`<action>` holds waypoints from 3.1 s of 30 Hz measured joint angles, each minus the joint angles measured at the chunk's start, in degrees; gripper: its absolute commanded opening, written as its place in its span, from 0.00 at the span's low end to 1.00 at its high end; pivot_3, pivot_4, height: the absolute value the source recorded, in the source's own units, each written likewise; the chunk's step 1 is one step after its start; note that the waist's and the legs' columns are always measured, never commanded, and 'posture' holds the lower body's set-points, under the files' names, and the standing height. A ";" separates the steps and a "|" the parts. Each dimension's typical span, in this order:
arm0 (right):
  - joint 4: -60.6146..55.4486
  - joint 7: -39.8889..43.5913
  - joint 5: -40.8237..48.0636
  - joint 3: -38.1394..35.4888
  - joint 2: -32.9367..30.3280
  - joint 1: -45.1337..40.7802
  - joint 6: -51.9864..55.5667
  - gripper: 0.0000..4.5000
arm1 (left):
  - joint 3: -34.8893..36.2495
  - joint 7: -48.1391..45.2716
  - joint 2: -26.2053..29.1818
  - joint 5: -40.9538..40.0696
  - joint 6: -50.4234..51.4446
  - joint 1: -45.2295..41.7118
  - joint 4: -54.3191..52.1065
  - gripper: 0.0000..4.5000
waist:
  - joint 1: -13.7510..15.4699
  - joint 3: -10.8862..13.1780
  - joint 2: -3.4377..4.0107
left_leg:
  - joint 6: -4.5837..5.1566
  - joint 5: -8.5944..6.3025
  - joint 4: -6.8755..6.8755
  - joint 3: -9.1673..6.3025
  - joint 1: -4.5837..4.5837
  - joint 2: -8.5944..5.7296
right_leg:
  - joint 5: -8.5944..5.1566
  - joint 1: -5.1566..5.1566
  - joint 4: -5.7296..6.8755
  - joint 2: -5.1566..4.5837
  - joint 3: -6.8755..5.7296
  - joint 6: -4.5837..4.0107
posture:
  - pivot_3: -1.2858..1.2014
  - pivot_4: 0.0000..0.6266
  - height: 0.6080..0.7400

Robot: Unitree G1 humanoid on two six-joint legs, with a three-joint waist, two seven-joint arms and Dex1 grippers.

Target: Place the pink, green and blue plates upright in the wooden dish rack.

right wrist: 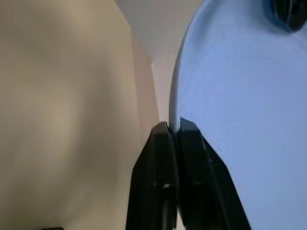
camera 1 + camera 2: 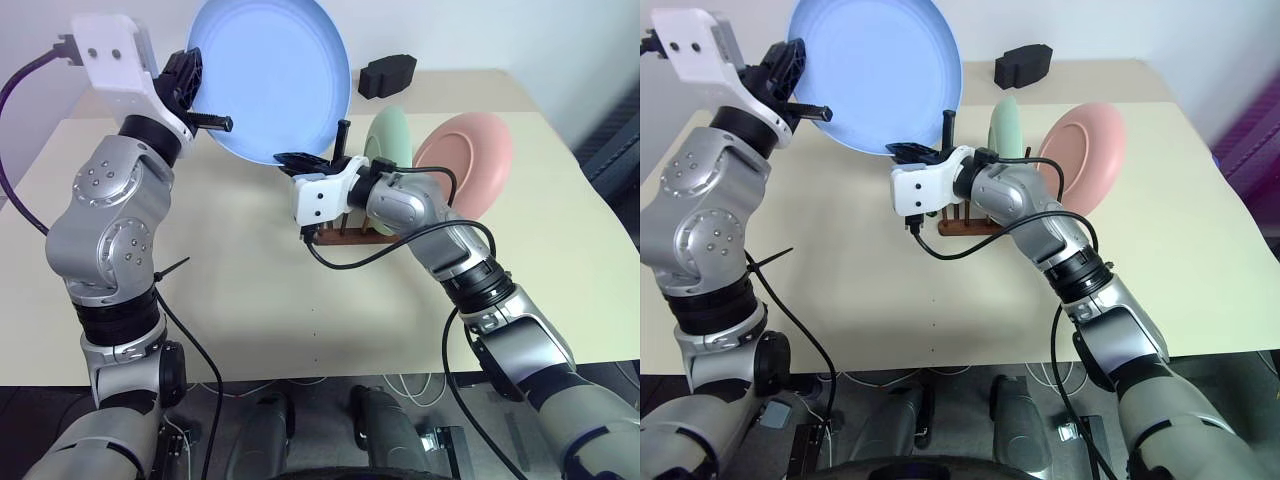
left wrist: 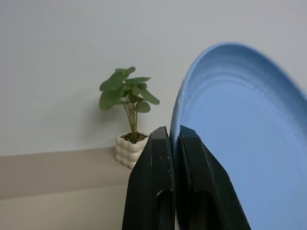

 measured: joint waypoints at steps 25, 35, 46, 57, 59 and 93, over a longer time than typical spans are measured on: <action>-4.31 3.83 18.57 -9.94 3.69 -0.31 3.60 0.00 | 15.42 0.57 5.59 -3.46 -11.64 4.06 6.55 0.98 | -0.10 0.00 0.00 | -0.01 0.01 0.03 -0.03 0.04 0.01 | 0.00 -0.02 0.22 0.02 0.00 0.00 | 0.52 0.24 0.96; -20.55 10.62 58.77 -22.97 6.05 0.32 35.17 0.00 | 7.58 -13.11 7.36 -3.36 -12.75 20.37 6.81 0.98 | 0.15 -0.01 -0.01 | 0.00 0.01 0.09 -0.09 0.07 0.16 | -0.02 -0.08 0.56 -0.04 0.00 -0.04 | 0.52 0.24 0.96; -26.32 -3.08 84.36 -31.84 4.51 7.22 62.04 0.00 | -3.58 -27.12 9.85 -3.37 -14.56 30.54 0.30 0.98 | -0.11 -0.01 0.01 | 0.01 0.01 0.05 0.01 0.09 0.17 | -0.14 -0.18 0.63 0.03 0.05 -0.25 | 0.52 0.24 0.96; -24.51 -21.10 91.62 -34.04 8.41 8.34 67.27 0.00 | -6.15 -29.52 9.65 -2.28 -15.38 32.08 0.25 0.98 | -0.01 -0.01 0.01 | 0.02 0.01 0.08 0.01 0.05 0.19 | -0.08 -0.18 0.62 0.02 0.05 -0.14 | 0.52 0.24 0.96; -23.75 -22.73 91.90 -34.26 8.53 8.46 67.31 0.00 | -6.14 -29.60 9.61 -2.29 -15.54 32.08 0.25 0.98 | -0.03 -0.01 0.01 | 0.03 0.01 0.08 0.01 0.05 0.19 | -0.08 -0.18 0.62 0.02 0.05 -0.13 | 0.52 0.24 0.96; -22.22 -23.18 90.71 -34.60 7.24 7.33 64.71 0.99 | -6.08 -28.71 9.26 -2.34 -16.23 32.09 0.25 1.00 | -0.09 -0.01 0.01 | 0.04 0.01 0.07 0.01 0.05 0.20 | -0.11 -0.18 0.60 0.04 0.05 -0.15 | 0.52 0.24 0.96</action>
